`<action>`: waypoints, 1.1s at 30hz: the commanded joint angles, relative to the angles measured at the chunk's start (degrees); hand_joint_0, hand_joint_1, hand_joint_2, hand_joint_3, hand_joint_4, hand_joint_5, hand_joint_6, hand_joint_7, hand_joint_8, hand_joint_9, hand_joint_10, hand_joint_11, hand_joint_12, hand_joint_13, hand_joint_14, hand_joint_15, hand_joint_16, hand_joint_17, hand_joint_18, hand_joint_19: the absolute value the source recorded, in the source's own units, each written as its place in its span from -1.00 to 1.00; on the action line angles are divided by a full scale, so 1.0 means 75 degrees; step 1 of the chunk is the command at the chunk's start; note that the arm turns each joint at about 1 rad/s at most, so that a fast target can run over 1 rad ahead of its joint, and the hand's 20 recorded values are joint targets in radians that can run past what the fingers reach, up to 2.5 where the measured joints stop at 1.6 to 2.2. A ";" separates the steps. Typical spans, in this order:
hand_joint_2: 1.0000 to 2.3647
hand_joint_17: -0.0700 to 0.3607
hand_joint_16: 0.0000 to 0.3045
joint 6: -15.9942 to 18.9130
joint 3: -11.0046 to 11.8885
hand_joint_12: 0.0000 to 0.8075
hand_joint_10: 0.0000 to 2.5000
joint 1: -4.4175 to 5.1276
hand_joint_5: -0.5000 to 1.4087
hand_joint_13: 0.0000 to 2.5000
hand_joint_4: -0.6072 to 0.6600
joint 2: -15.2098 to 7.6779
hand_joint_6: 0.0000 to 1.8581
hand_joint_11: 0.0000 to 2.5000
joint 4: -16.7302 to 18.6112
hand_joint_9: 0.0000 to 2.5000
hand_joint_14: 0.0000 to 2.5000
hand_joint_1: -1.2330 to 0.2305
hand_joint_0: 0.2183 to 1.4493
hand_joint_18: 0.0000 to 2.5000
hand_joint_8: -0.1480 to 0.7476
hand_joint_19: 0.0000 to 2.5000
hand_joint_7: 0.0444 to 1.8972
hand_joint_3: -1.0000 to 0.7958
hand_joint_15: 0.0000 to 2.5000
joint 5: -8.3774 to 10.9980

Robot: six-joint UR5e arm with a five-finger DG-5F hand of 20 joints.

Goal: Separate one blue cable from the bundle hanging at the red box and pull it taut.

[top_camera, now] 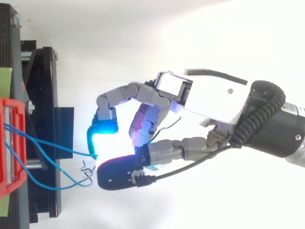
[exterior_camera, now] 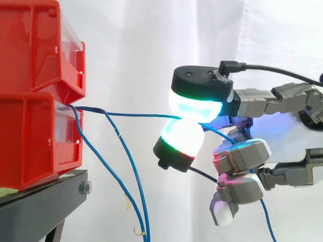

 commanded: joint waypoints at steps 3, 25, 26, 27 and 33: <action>-0.95 -0.25 -0.74 0.0084 0.0000 -0.13 -0.98 -0.0010 -0.67 0.08 -0.53 0.0000 -0.03 0.24 -0.0102 0.16 -0.98 -0.41 -0.04 -0.31 -0.10 -0.45 0.82 -0.01 -0.07 -0.0020; -0.96 -0.33 -0.78 0.0107 -0.0012 -0.11 -0.25 0.0013 -0.68 -0.17 -0.38 0.0000 -0.02 0.46 -0.0126 0.03 0.88 -0.40 0.01 0.14 -0.11 0.30 0.71 -0.06 0.27 -0.0020; -0.96 -0.33 -0.78 0.0107 0.0000 -0.13 -0.20 0.0013 -0.68 -0.20 -0.37 0.0000 -0.02 0.44 -0.0126 0.02 0.97 -0.40 0.01 0.13 -0.11 0.25 0.71 -0.06 0.25 -0.0032; -0.96 -0.33 -0.78 0.0107 0.0000 -0.12 -0.17 0.0013 -0.68 -0.20 -0.36 0.0000 -0.02 0.41 -0.0114 0.02 0.99 -0.40 0.01 0.12 -0.11 0.23 0.71 -0.06 0.26 -0.0032; -0.96 -0.28 -0.75 0.0013 0.0000 -0.12 0.09 0.0048 -0.68 -0.25 -0.32 0.0000 -0.02 0.42 -0.0114 -0.02 1.00 -0.40 0.02 0.06 -0.09 -0.02 0.74 -0.05 0.31 -0.0055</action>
